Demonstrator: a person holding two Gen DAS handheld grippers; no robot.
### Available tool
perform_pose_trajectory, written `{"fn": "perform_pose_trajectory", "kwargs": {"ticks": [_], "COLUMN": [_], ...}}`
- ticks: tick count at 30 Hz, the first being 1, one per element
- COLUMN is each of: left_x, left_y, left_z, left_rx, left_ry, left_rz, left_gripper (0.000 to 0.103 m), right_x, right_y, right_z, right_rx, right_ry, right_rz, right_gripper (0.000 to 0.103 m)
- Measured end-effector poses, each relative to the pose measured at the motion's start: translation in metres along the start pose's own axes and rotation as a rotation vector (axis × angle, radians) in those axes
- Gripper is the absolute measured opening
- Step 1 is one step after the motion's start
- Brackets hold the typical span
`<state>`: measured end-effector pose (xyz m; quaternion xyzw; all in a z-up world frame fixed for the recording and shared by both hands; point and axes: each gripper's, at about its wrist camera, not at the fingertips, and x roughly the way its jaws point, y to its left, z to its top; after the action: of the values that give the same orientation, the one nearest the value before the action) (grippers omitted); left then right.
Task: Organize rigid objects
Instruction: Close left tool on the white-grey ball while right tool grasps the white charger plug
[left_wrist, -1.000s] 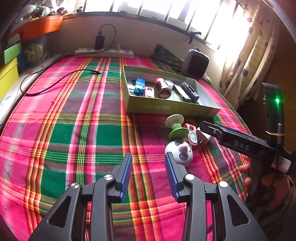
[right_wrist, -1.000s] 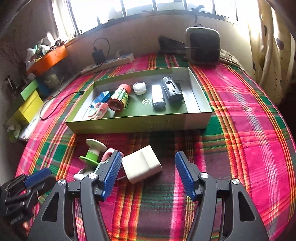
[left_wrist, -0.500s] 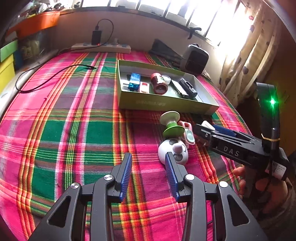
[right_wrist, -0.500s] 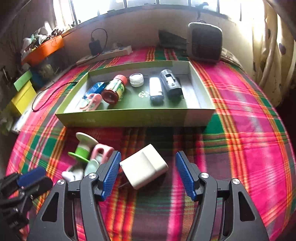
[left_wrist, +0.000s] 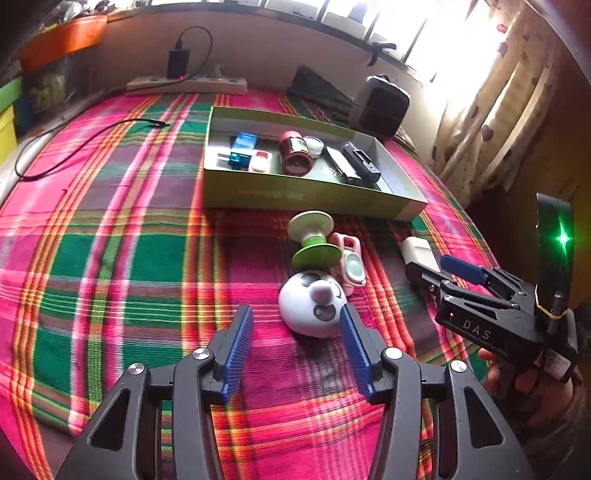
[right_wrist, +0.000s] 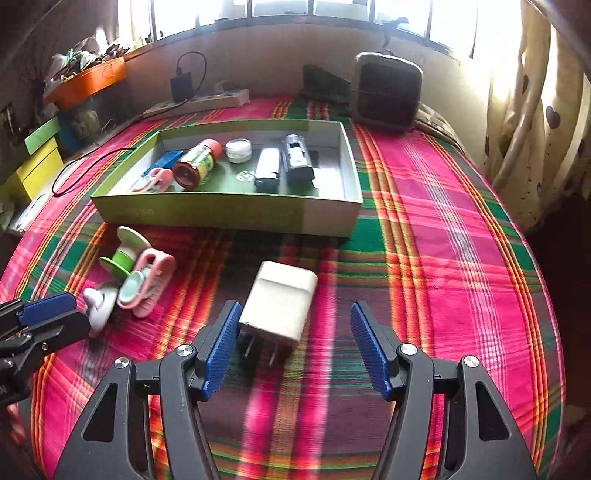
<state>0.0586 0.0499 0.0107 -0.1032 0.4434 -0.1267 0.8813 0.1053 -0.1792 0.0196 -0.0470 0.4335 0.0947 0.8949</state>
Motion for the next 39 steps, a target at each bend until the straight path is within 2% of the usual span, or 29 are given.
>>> {"fn": "perform_pose_trajectory", "kwargs": {"ticks": [13, 29, 31, 34, 36, 39], "left_x": [0.015, 0.017, 0.017, 0.017, 0.018, 0.017], "left_y": [-0.012, -0.016, -0.016, -0.016, -0.016, -0.017], "left_z": [0.011, 0.012, 0.012, 0.012, 0.012, 0.012], "left_rx": [0.014, 0.038, 0.038, 0.036, 0.027, 0.033], "left_ry": [0.012, 0.0, 0.001, -0.002, 0.001, -0.001], "left_rz": [0.069, 0.097, 0.098, 0.095, 0.068, 0.067], "left_gripper": [0.048, 0.048, 0.047, 0.037, 0.035, 0.035], "right_x": [0.006, 0.01, 0.01, 0.01, 0.009, 0.007], "right_y": [-0.02, -0.023, -0.023, -0.023, -0.023, -0.022], "right_z": [0.002, 0.006, 0.006, 0.006, 0.005, 0.004], "right_rx": [-0.023, -0.04, -0.04, -0.04, -0.04, -0.042], "right_ry": [0.02, 0.02, 0.02, 0.02, 0.017, 0.01], "right_rz": [0.036, 0.052, 0.051, 0.052, 0.056, 0.059], "right_gripper": [0.062, 0.062, 0.062, 0.062, 0.058, 0.046]}}
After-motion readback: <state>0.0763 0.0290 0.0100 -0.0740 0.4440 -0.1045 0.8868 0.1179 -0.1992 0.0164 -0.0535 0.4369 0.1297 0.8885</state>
